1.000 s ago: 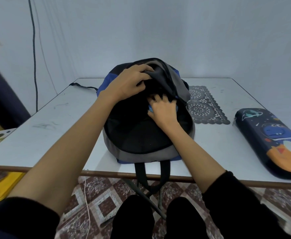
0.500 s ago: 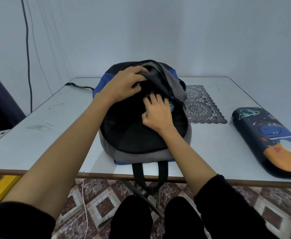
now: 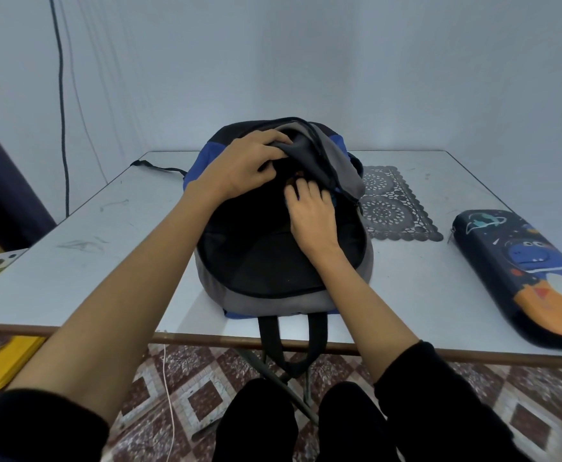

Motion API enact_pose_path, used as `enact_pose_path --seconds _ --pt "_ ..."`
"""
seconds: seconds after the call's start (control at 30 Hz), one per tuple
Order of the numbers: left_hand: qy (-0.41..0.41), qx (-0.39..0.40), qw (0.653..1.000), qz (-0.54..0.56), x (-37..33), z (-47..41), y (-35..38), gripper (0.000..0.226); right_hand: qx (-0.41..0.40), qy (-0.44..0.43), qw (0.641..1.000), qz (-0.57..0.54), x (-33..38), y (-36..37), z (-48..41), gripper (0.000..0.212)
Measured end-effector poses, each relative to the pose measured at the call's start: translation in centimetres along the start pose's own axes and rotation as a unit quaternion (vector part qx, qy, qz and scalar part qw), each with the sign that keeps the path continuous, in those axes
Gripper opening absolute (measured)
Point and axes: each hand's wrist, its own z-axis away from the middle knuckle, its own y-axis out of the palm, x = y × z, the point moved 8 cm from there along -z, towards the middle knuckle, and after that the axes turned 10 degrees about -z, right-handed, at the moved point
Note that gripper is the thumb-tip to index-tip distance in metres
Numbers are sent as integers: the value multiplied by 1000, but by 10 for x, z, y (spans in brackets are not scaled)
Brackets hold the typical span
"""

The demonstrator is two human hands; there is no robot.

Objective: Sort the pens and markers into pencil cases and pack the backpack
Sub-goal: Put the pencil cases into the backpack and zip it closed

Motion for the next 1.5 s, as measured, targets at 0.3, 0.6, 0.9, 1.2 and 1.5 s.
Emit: enact_pose_path --seconds 0.3,0.6,0.9,1.2,1.5 --pt "-1 5 1000 10 1 1 0 33 27 -5 1000 -5 0 7 1 17" --pt "6 17 1000 11 0 5 2 33 51 47 997 -17 -11 10 4 25" --pt "1 22 1000 19 6 10 5 30 87 61 964 -244 -20 -31 37 31" --pt "6 16 1000 12 12 14 10 19 99 207 964 -133 -132 -118 76 62" --pt "22 -8 1000 20 9 12 15 21 297 418 858 -35 -248 -143 142 114"
